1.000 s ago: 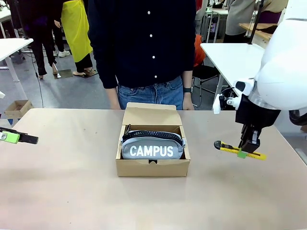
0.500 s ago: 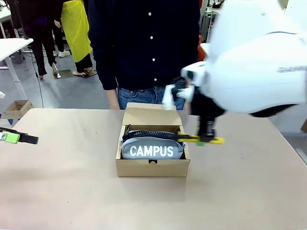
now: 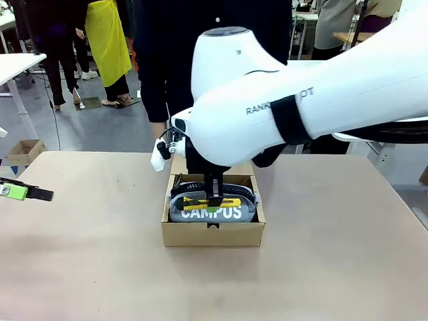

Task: Pack the items into the box.
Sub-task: Pick up the item indicated by the person and place it inside the Mailer Box.

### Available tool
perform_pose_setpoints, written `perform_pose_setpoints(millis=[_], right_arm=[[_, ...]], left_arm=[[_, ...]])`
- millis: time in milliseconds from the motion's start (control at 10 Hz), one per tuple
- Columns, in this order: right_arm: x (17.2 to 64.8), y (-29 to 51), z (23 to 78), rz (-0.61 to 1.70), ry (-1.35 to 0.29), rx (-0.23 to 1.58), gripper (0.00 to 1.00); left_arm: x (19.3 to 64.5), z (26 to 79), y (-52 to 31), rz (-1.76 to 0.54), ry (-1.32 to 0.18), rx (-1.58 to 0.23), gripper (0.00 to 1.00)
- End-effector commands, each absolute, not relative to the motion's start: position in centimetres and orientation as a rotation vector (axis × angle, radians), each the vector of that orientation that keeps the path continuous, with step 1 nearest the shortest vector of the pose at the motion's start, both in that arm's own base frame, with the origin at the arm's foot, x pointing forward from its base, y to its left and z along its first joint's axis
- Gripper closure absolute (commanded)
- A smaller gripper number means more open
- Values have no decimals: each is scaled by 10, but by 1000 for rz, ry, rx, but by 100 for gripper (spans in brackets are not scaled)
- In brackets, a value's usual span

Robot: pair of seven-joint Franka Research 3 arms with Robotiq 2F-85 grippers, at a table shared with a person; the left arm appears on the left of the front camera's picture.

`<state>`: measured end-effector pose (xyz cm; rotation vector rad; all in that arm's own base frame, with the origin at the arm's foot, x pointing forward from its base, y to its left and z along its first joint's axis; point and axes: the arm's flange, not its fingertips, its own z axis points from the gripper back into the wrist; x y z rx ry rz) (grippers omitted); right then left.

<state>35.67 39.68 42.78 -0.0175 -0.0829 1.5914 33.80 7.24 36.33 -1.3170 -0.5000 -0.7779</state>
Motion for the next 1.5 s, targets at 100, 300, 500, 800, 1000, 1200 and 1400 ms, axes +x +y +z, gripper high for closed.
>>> perform_pose_setpoints(millis=[100, 300, 500, 800, 1000, 1200, 1400], right_arm=[[367, 391, 429, 1486, -103, -53, 73], [368, 389, 427, 1489, -80, -57, 73], [369, 389, 427, 1504, -74, -64, 73], [368, 389, 427, 1504, -64, -78, 0], [367, 386, 429, 1492, -73, -92, 0], [365, 379, 435, 1471, -88, -102, 0], [362, 358, 444, 1422, -96, -95, 0]], left_arm=[[336, 367, 73, -773, -512, -1329, 0], [336, 367, 73, -773, -512, -1329, 0], [336, 367, 73, -773, -512, -1329, 0], [336, 367, 73, -773, -512, -1329, 0], [336, 367, 73, -773, -512, -1329, 0], [336, 367, 73, -773, -512, -1329, 0], [336, 367, 73, -773, -512, -1329, 0]])
